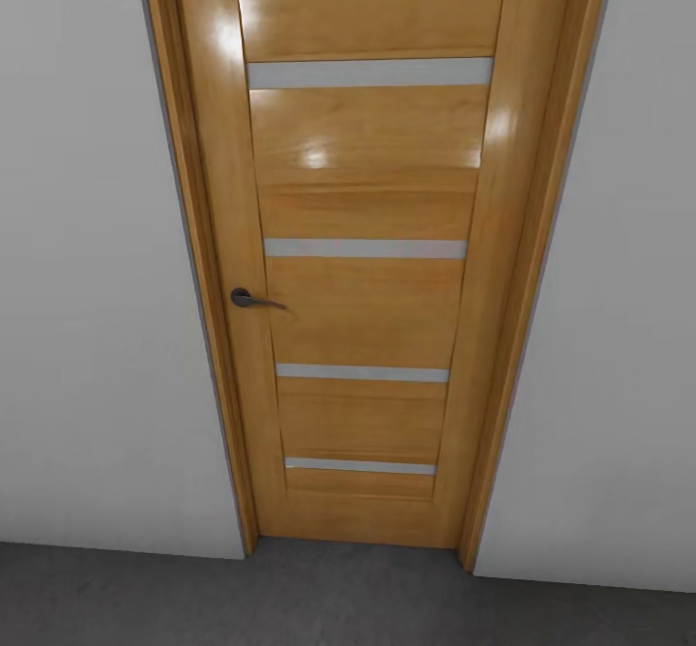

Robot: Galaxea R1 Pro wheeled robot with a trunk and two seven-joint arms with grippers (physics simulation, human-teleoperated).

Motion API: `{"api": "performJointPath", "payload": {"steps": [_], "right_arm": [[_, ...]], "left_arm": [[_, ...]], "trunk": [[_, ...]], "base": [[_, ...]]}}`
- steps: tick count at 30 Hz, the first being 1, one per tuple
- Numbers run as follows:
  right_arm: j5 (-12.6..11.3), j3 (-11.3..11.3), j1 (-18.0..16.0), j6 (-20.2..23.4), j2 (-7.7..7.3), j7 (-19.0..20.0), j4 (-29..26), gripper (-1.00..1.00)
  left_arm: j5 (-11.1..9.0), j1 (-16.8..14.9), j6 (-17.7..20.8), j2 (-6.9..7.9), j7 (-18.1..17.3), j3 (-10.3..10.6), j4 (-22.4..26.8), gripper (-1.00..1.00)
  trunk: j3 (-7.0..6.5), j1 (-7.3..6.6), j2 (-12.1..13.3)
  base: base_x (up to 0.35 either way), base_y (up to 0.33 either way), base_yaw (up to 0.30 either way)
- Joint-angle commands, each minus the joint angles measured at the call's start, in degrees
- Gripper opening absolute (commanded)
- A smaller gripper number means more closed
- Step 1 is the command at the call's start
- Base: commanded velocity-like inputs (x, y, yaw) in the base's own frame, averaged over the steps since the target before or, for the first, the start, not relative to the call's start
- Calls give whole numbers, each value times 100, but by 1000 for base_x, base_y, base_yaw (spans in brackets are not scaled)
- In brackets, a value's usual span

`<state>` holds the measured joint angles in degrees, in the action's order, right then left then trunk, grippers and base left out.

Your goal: Move the two storage containers from the living room to the garage. In the garage, place one container on the floor and stack the other container on top of it (either order is fine).

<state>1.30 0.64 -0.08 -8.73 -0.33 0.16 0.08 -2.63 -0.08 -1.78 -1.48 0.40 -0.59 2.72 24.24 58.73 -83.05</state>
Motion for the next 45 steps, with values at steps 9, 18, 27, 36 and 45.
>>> {"api": "performJointPath", "payload": {"steps": [9,18,27,36,45], "right_arm": [[38,16,-1,-8,-4,9,1,100],[30,3,-1,-21,-3,10,1,100],[-57,-139,-91,312,-445,-330,-1790,100],[-43,-222,-793,408,-542,-1128,-2304,100],[-14,-183,-1882,637,-493,-1230,-2241,100]], "left_arm": [[-33,-1,-10,-1,4,-3,0,100],[-35,-1,-11,7,9,-5,0,100],[-32,-1,-9,0,4,-3,0,100],[-27,-1,-15,-10,4,-3,1,100],[-27,-1,-15,-10,4,-3,2,100]], "trunk": [[5,0,-3],[5,0,-3],[5,0,-3],[5,0,-3],[5,0,-3]], "base": [[0,0,0],[0,0,0],[0,0,0],[0,0,0],[0,0,0]]}}
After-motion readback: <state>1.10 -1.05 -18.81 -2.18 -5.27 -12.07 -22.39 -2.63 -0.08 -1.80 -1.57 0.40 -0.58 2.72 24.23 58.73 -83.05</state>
